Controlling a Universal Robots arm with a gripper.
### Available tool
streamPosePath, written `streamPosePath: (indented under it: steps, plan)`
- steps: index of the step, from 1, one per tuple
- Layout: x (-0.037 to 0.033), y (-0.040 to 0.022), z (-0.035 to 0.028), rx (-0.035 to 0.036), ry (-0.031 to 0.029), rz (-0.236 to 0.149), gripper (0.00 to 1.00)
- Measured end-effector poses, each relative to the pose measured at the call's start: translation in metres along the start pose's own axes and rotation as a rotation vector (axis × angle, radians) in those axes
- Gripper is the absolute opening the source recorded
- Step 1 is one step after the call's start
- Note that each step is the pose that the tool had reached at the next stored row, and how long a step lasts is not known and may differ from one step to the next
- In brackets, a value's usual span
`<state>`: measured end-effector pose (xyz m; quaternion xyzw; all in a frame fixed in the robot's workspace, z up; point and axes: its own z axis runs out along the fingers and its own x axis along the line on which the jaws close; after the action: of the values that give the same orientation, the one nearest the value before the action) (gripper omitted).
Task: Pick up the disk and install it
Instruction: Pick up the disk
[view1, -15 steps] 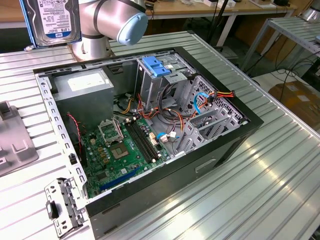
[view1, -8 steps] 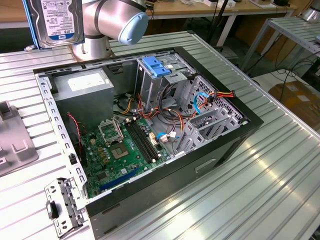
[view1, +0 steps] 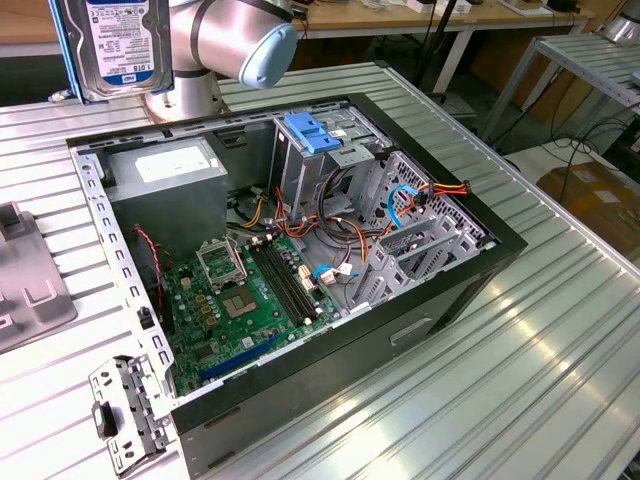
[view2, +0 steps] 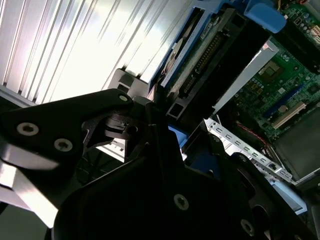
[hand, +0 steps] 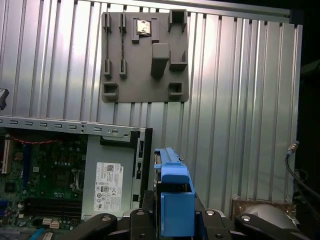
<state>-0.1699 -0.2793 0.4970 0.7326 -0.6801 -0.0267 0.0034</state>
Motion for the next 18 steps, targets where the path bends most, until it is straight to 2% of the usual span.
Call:
streamPosePath:
  steps: [11,18]
  plan:
    - [0.0137,-0.0017,-0.0001,0.0001,-0.0001,0.000,0.37]
    - [0.0249,-0.0034,-0.0003,0.0001,-0.0001,0.000,0.37]
